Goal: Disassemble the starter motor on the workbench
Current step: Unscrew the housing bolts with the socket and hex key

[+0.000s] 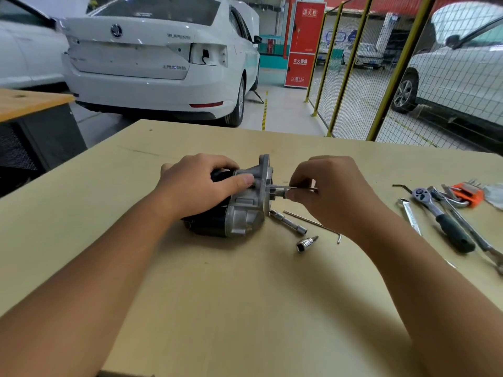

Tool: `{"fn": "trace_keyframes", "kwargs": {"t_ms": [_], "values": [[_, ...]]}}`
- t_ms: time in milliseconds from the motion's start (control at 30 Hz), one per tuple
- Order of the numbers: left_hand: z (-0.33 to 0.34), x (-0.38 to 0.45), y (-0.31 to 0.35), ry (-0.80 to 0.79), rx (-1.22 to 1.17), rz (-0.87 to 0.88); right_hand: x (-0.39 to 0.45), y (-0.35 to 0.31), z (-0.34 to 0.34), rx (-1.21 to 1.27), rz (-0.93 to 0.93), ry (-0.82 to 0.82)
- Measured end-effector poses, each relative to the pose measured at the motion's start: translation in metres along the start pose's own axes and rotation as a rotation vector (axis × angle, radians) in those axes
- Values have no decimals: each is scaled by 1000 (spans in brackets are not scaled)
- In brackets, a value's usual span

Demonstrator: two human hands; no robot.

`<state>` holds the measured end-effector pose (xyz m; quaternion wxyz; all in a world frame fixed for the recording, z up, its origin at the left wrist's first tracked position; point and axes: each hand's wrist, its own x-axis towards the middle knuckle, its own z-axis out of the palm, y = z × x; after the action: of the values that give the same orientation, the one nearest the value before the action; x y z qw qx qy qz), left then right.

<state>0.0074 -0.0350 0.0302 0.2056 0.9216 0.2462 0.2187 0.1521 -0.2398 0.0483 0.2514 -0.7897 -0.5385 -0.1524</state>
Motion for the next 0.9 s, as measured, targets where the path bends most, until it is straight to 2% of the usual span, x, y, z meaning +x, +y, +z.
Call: {"fn": "trace_keyframes", "kwargs": {"t_ms": [233,400,600,733,900], "values": [[1,2,-1,9,7,8,3,7,3,31,-1,-108],[-1,1,-1,-2,-3,-3,3,-4,-1,-112,11,-24],[1,0,2,34,1,-8,1,-1,0,21,14,-63],[1,0,3,29,-2,-6,3,5,-2,3,-2,-123],[1,0,1,16,5,10,2,4,-2,2,-8,-70]]}}
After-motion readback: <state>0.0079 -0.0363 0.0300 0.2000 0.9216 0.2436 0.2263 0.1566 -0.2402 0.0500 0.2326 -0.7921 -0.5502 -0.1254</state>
